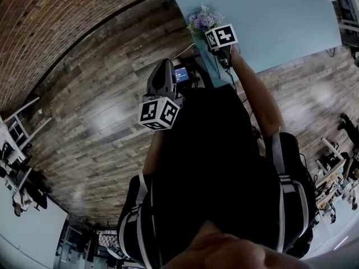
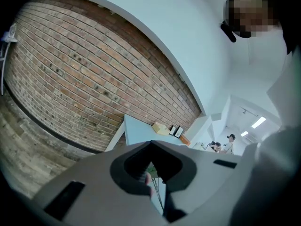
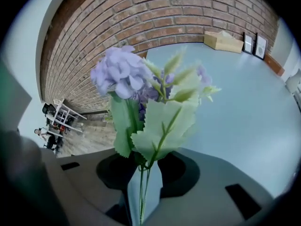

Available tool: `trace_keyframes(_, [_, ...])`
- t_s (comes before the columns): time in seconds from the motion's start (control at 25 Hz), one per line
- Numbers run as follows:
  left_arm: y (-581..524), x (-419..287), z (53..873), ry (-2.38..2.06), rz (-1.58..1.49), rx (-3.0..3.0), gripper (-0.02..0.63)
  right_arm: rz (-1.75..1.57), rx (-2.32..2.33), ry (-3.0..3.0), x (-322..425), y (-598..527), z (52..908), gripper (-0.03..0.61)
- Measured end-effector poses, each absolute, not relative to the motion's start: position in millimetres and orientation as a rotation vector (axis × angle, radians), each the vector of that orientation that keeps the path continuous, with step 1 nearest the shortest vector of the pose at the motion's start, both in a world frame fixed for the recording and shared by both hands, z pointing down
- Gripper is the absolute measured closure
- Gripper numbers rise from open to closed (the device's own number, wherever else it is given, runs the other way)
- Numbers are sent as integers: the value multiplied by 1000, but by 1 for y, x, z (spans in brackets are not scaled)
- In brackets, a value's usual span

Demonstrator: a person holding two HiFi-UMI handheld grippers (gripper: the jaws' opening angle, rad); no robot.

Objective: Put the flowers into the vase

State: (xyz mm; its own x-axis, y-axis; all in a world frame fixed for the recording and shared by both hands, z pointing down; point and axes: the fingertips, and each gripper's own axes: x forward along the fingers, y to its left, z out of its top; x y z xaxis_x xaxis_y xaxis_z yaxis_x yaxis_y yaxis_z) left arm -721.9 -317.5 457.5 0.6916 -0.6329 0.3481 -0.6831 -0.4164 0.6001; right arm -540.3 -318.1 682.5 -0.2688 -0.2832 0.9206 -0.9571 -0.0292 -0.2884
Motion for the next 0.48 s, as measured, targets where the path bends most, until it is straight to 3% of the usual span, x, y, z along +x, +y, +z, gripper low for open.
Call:
trace_keyframes(0.24, [-322,-732,464,-974,104,2163,584,1391,1469,-1709,-531,-322,637,446])
trace_keyframes(0.48, [-328,-735,475,-888,142,2190,584,1232,1838,-1897,-529,-320,547,446])
